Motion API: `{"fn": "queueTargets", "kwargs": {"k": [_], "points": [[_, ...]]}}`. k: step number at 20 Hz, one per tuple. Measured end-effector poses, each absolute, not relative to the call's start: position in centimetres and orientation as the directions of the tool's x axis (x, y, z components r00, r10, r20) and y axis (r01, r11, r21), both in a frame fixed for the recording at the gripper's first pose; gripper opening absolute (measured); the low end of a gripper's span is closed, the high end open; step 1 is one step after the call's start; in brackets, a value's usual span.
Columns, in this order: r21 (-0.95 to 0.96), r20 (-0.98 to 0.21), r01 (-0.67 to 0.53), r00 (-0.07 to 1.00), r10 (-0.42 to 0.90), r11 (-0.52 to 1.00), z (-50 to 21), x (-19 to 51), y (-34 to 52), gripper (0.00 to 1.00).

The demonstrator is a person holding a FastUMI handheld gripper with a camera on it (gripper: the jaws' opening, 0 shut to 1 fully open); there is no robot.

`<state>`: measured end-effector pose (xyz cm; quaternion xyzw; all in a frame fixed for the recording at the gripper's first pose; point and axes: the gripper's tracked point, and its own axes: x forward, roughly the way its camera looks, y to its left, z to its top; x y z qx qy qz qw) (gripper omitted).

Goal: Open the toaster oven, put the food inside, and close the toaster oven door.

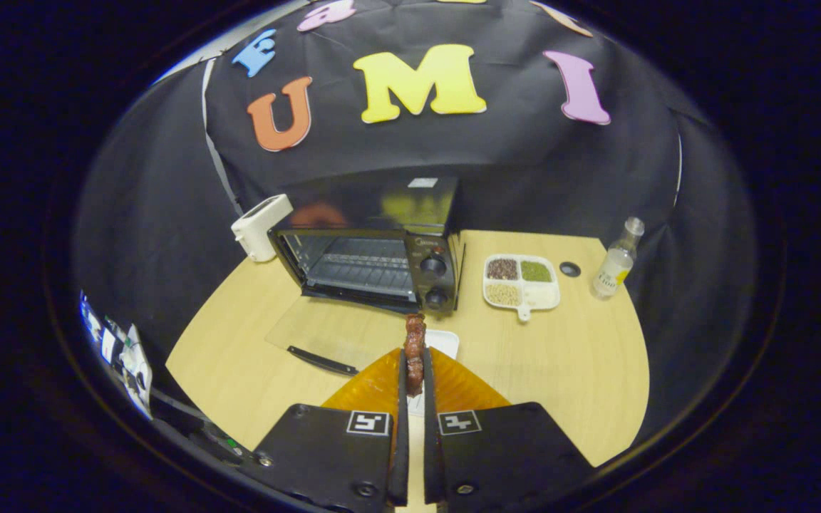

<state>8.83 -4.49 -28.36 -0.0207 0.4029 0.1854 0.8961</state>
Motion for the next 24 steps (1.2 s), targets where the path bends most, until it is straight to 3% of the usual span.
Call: {"fn": "queueTargets", "kwargs": {"k": [5,11,24], "points": [[-0.006,-0.693,-0.430,0.653,0.307,0.903,-27.3,7.6,0.9,0.11],[-0.006,-0.652,-0.464,0.673,0.348,0.886,-29.1,7.3,8.2,0.11],[0.118,-0.571,-0.305,0.758,0.316,0.945,-36.2,12.0,13.3,0.11]]}}
